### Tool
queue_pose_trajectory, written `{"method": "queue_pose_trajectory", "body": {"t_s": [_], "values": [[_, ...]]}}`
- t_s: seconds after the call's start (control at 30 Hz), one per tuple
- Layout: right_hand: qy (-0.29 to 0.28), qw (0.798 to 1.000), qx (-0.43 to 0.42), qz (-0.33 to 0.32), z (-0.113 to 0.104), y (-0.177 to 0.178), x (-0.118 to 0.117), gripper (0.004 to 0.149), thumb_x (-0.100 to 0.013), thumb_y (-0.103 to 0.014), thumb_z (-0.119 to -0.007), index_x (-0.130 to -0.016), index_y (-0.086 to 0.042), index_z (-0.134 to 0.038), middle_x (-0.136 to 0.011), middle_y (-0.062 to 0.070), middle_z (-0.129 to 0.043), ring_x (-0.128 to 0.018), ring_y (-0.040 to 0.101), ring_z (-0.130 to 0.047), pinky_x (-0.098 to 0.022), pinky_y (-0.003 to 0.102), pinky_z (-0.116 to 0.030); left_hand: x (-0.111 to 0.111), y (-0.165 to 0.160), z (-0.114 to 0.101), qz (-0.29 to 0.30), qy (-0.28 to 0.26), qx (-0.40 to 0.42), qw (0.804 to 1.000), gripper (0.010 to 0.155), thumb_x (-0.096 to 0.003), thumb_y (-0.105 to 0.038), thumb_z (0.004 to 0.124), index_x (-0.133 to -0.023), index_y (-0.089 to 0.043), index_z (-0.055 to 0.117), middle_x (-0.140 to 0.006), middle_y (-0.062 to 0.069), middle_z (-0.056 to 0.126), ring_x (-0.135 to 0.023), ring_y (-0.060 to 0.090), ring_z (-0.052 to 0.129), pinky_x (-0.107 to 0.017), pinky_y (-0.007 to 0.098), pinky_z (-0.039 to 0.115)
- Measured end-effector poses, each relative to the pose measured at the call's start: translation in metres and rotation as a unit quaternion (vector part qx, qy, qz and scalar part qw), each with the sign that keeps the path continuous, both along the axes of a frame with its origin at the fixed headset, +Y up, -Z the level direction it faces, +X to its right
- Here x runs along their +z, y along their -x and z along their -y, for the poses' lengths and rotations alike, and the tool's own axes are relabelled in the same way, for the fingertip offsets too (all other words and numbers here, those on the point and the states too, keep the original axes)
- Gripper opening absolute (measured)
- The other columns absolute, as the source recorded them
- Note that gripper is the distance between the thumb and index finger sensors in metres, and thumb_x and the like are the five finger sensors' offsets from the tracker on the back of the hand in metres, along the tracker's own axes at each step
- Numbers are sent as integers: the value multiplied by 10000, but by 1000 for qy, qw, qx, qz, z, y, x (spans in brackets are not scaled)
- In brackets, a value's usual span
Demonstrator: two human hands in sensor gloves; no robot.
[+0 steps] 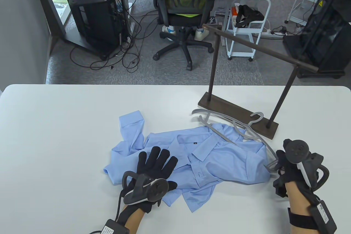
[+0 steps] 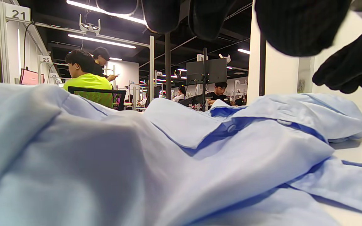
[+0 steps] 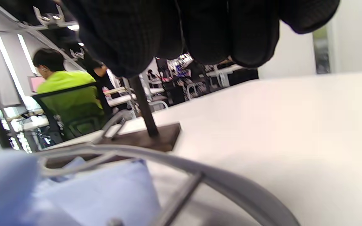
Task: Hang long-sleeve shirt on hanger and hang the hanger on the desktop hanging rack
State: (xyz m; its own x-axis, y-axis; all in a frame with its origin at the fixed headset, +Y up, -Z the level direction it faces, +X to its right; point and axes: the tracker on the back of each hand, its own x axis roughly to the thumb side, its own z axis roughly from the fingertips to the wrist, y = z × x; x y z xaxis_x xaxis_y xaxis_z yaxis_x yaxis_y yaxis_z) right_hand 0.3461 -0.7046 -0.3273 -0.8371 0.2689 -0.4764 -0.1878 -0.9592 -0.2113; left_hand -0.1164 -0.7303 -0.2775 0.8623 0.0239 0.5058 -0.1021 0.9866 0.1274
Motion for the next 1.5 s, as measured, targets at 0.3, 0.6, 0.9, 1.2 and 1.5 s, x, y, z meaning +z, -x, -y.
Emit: {"method": "queue_pose_trajectory", "body": {"t_s": [0.3, 0.6, 0.9, 1.2, 1.5], "values": [[87, 995, -42, 29, 46, -11, -24, 624, -410, -494, -859, -956, -198, -803, -888, 195, -808, -723, 468, -875, -572, 634, -683, 0, 1, -1, -5, 1, 1, 1000, 857, -366, -630, 762, -1111, -271, 539, -1188, 118, 455, -1114, 449, 420, -699, 714, 365], [124, 991, -5, 58, 71, -1, -40, 616, -423, -524, -840, -938, -186, -825, -829, 200, -813, -689, 444, -834, -575, 622, -643, -1, 3, -1, -9, 7, 4, 1000, 853, -368, -629, 761, -1110, -270, 544, -1186, 121, 461, -1113, 449, 422, -698, 714, 368], [71, 995, -28, 68, 67, -1, -37, 475, -426, -416, -863, -840, -185, -898, -803, 176, -848, -651, 428, -881, -550, 600, -695, -1, 2, 0, -9, 12, 4, 1000, 852, -369, -630, 758, -1111, -269, 544, -1187, 120, 459, -1114, 448, 421, -699, 713, 367], [-88, 987, -132, 9, 36, -2, -17, 470, -400, -364, -875, -850, -237, -829, -796, 136, -884, -676, 402, -963, -531, 591, -780, -5, 5, 4, -20, 25, 12, 999, 801, -377, -617, 757, -1066, -234, 617, -1114, 123, 564, -1094, 422, 498, -702, 703, 390], [-219, 958, -153, -101, -3, 5, 16, 485, -385, -301, -904, -862, -276, -818, -765, 76, -864, -641, 330, -927, -551, 557, -748, -14, 7, -2, -38, 38, 34, 998, 686, -417, -551, 779, -1017, -238, 666, -993, 110, 680, -915, 383, 800, -687, 677, 542]]}}
